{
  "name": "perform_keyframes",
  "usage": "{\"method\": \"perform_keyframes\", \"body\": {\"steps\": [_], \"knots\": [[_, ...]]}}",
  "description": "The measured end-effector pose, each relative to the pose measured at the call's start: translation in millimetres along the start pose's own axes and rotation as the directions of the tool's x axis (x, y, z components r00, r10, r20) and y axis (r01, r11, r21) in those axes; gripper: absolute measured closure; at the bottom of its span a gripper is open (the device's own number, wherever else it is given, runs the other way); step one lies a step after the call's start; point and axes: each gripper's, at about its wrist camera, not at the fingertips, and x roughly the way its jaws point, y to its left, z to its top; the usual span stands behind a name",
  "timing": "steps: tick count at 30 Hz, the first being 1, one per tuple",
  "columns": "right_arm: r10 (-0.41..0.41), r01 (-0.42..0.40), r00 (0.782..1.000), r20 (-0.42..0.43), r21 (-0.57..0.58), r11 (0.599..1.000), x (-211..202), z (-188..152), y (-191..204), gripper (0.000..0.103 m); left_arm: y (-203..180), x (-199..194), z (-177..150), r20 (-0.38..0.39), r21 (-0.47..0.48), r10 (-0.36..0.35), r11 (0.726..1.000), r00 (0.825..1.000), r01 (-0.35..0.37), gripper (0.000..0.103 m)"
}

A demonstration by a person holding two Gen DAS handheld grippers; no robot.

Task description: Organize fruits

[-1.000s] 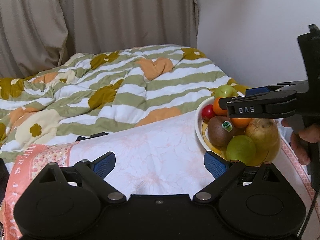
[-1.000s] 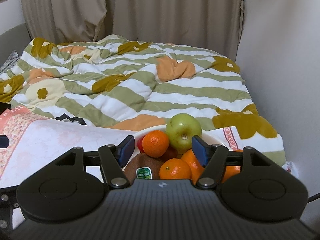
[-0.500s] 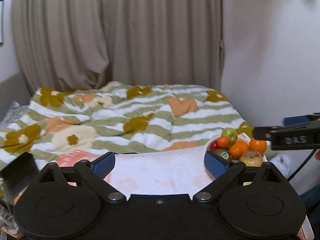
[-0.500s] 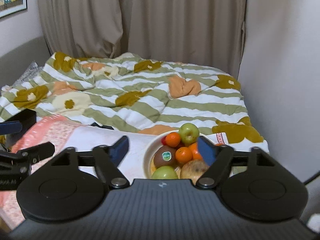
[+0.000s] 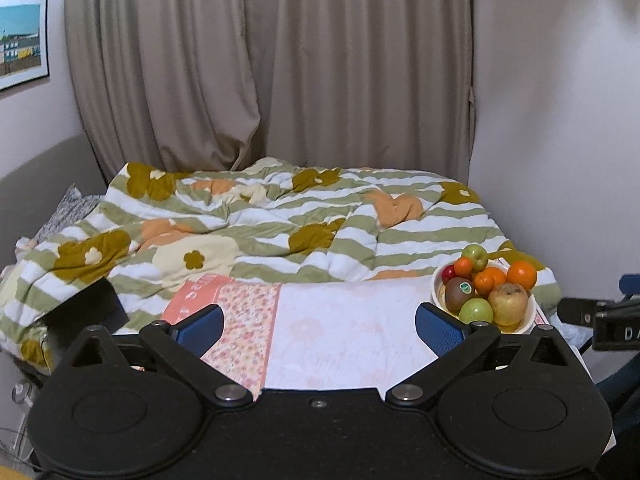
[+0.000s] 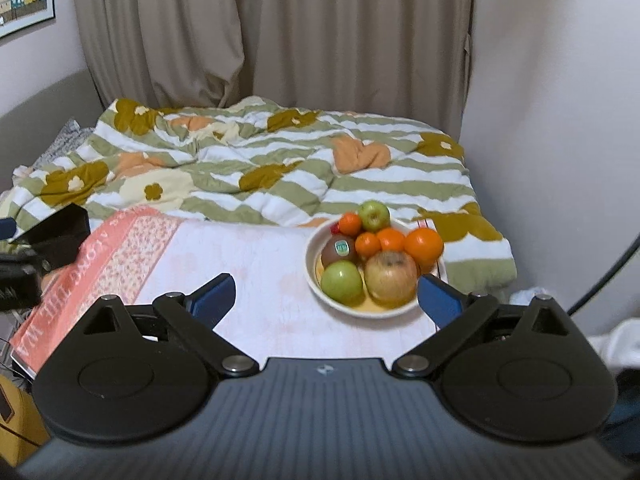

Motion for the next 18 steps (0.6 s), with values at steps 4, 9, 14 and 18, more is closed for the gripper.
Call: {"method": "perform_keyframes", "body": {"steps": [4,9,14,18], "knots": [[-0.018,0.018,1.0,-0.003,0.026,0.999,-5,-8,3,0.0,6,-7,-6,0.005,-0.004,-0.018,1.0,1.0,0.018,0.0],[-0.044,0.044,0.999,-0.004,0.023,0.999,-7,-12,8,0.0,10,-8,-9,0.01,-0.009,-0.036,0.999,0.999,0.036,0.0],[-0.048,0.048,0.999,-0.003,0.03,0.998,-9,-13,9,0.0,13,-10,-10,0.017,-0.008,-0.052,0.999,0.998,0.052,0.0],[-0.054,0.054,0.999,-0.006,0.03,0.998,-10,-14,12,0.0,12,-10,-10,0.024,0.0,-0.057,0.998,0.998,0.057,0.0]]}}
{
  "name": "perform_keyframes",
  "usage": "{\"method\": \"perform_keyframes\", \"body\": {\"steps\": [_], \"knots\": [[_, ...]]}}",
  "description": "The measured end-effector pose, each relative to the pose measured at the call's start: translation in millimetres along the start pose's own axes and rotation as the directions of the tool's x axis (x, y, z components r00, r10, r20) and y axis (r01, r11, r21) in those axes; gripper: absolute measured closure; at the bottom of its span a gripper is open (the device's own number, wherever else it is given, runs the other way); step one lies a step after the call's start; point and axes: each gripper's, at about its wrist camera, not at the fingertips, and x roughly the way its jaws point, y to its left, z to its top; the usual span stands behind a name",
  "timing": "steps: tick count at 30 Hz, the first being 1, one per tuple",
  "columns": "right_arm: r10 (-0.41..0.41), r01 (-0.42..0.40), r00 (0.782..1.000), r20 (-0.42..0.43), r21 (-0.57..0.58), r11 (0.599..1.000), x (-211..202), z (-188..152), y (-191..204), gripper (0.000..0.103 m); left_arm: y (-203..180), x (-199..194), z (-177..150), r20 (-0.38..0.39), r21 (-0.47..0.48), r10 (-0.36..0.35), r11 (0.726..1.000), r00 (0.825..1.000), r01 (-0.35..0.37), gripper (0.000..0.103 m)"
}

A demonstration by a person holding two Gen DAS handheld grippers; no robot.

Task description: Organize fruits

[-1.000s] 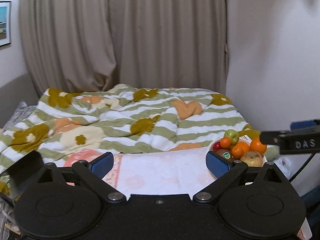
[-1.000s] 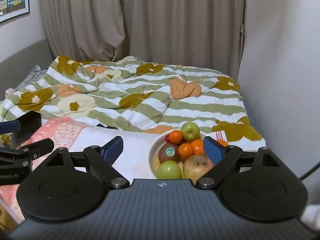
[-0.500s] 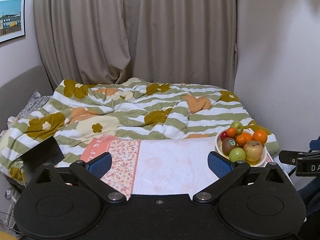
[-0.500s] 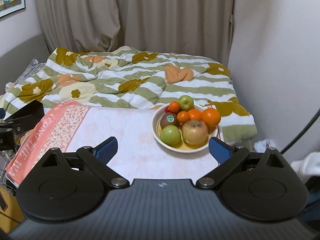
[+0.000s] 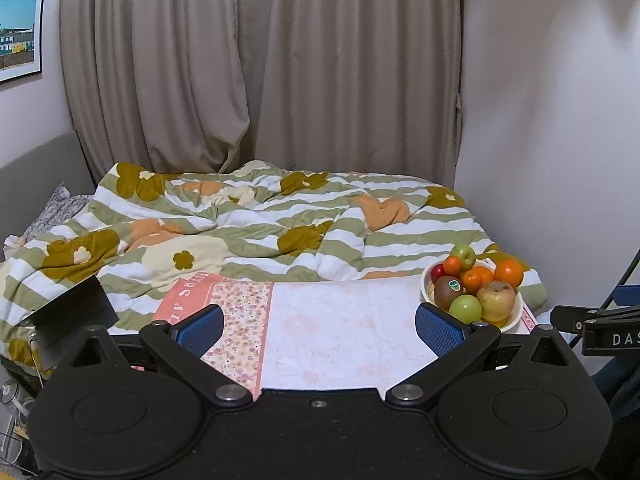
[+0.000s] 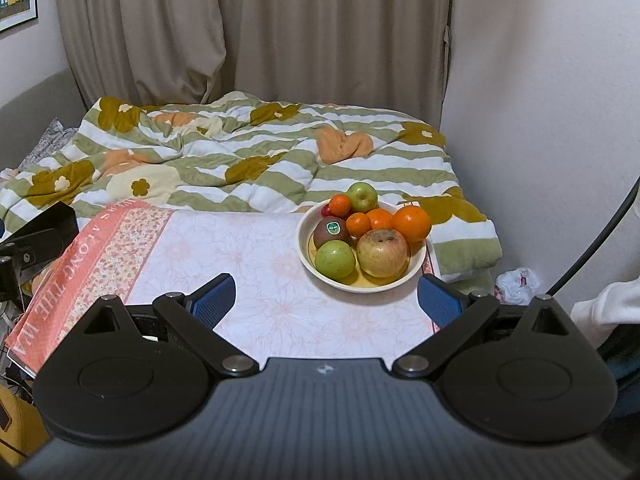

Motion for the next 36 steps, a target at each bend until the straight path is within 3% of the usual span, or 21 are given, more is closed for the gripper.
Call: {"method": "perform_keyframes", "body": {"steps": [36], "knots": [[-0.008,0.008,1.0,-0.015,0.04,0.999,4.2,-7.6,2.7,0.0,1.0,3.4,-1.6,0.008,0.018,-0.003,1.0,1.0,0.003,0.0]]}}
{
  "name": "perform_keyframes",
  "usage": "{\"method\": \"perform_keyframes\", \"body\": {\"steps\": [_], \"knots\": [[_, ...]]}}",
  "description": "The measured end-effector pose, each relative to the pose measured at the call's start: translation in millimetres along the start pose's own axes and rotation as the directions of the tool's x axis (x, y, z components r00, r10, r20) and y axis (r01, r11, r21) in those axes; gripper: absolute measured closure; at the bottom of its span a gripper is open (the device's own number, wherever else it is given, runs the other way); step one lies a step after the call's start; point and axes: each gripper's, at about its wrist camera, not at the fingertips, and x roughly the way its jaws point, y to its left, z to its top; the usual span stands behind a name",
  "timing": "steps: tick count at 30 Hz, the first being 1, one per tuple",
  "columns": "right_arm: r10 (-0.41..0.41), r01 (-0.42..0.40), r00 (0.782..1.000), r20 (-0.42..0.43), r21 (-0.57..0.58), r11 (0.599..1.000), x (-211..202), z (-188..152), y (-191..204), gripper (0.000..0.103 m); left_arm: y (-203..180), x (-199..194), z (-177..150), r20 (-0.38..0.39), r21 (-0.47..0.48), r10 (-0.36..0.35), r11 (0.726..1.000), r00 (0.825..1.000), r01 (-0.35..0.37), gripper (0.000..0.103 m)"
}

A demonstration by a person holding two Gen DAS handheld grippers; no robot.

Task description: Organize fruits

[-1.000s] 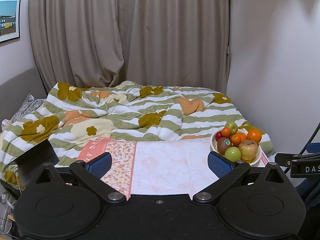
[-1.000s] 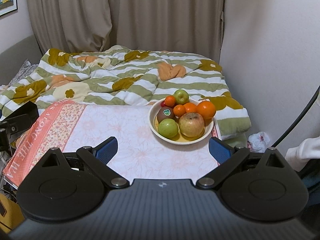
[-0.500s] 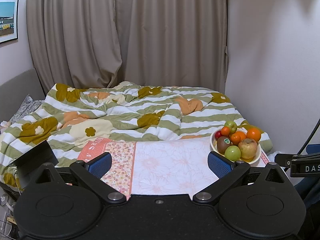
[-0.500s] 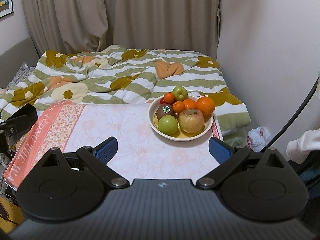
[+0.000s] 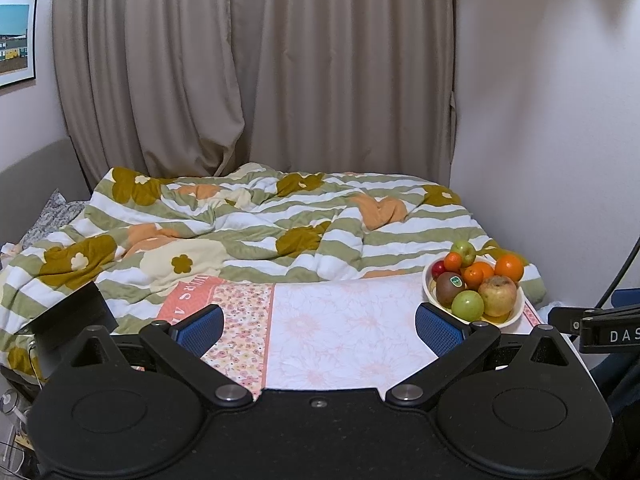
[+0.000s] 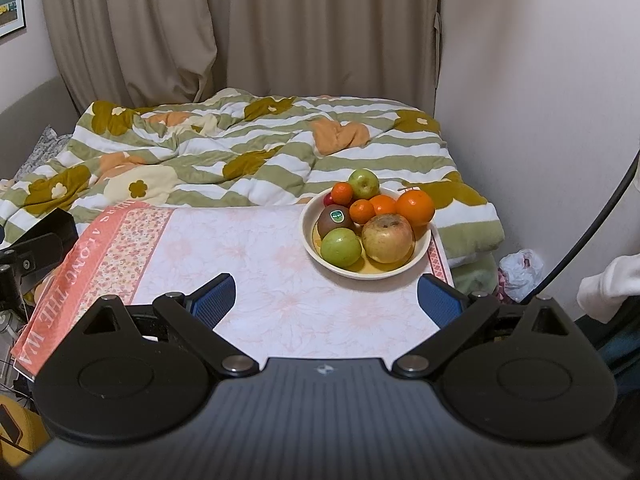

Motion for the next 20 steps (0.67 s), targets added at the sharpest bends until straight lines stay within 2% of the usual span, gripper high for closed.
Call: {"method": "perform_keyframes", "body": {"steps": [9,20], "knots": [[-0.001,0.001,1.0,0.001,0.001,1.0,0,0,-1,0.0,6,-2,-4,0.001,0.007,0.018,1.0,1.0,-0.018,0.0],[-0.01,0.01,1.0,0.003,0.006,1.0,-1,0,2,0.0,23,-6,-4,0.008,0.007,-0.021,1.0,1.0,0.02,0.0]]}}
